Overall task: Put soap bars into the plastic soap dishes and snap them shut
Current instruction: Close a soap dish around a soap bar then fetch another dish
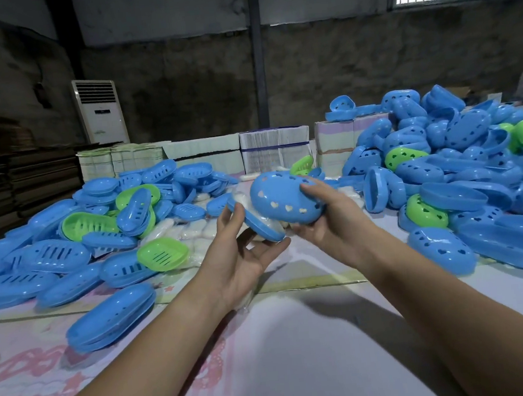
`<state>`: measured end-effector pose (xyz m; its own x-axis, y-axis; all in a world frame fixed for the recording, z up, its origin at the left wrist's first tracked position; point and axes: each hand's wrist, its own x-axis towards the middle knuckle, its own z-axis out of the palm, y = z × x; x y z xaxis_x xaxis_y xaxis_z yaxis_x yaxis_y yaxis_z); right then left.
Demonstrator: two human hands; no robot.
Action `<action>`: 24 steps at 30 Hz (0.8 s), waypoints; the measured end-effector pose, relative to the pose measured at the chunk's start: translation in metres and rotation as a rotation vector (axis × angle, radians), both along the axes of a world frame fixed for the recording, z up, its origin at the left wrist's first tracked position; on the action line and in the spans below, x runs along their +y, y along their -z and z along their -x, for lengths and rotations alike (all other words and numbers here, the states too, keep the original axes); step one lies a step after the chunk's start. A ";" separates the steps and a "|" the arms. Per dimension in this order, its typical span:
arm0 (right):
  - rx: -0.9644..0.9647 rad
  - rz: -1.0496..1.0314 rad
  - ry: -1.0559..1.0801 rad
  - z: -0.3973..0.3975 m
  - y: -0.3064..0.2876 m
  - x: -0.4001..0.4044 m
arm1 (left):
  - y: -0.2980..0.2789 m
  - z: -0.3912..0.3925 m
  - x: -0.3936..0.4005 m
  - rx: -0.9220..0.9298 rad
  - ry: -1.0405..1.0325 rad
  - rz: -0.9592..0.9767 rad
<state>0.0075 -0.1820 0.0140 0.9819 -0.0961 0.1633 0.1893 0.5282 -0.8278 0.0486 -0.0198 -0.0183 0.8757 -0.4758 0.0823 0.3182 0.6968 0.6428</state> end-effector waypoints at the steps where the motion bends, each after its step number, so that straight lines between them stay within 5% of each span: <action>1: 0.039 0.177 0.047 -0.001 0.004 0.004 | 0.000 0.000 0.000 -0.014 0.012 0.019; 5: 0.110 0.557 0.167 -0.004 0.010 0.009 | -0.002 0.002 0.002 -0.087 0.058 0.051; 12: -0.139 0.936 0.157 0.002 0.011 0.011 | -0.002 0.002 0.006 -0.141 0.020 -0.078; 24: -0.118 1.015 0.303 -0.002 0.007 0.001 | 0.003 0.001 0.005 -0.245 0.046 -0.340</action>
<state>0.0096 -0.1811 0.0074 0.9127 -0.0990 0.3964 0.3048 -0.4812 -0.8219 0.0479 -0.0144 -0.0216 0.8271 -0.5497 0.1174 0.1526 0.4206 0.8943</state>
